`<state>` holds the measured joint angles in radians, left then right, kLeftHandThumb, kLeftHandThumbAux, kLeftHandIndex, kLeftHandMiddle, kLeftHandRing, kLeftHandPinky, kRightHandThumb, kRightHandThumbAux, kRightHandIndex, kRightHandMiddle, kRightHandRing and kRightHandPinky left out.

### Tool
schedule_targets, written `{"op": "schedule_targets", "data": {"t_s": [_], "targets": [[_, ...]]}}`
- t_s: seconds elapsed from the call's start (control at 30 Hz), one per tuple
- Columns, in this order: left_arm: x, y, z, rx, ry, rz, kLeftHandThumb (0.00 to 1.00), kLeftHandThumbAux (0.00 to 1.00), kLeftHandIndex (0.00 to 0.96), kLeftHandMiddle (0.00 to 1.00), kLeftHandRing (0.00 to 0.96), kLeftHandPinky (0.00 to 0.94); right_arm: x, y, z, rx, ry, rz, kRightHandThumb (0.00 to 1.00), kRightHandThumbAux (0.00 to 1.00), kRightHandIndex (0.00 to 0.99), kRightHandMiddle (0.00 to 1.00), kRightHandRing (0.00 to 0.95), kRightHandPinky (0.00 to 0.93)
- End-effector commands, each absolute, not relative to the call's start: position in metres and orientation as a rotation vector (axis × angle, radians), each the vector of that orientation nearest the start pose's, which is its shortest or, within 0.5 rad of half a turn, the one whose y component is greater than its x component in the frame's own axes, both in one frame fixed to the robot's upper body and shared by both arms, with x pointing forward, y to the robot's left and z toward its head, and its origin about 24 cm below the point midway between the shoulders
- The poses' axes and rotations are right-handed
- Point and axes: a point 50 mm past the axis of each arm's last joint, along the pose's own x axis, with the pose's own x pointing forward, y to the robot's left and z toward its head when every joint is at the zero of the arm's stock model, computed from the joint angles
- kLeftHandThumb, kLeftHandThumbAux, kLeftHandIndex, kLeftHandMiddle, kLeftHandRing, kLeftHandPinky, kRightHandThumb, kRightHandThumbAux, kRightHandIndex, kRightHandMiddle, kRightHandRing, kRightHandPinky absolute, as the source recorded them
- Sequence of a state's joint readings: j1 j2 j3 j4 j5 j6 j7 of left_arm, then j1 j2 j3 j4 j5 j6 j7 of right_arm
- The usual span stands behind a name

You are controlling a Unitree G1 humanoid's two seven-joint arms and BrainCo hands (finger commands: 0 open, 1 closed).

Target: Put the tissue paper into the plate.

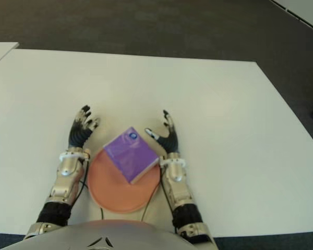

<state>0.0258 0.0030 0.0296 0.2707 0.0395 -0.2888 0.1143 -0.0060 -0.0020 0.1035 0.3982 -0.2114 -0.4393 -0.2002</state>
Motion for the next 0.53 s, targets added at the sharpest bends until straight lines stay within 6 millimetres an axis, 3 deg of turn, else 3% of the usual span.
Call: {"op": "schedule_targets", "data": {"t_s": [0.03,0.53], "targets": [[0.238,0.1632,-0.0017,0.047,0.025,0.135,0.19,0.692,0.089,0.074,0.042,0.03,0.2248,-0.13,-0.0277,-0.186,0.03,-0.026,0.176,0.675,0.0,0.008,0.018,0.057],[0.2369,0.1631,-0.0038,0.05,0.007,0.125,0.192,0.695,0.088,0.08,0.049,0.038,0.2244,-0.1371,-0.0304,-0.118,-0.001,-0.12,0.125,0.704,0.0,0.013,0.016,0.032]]}}
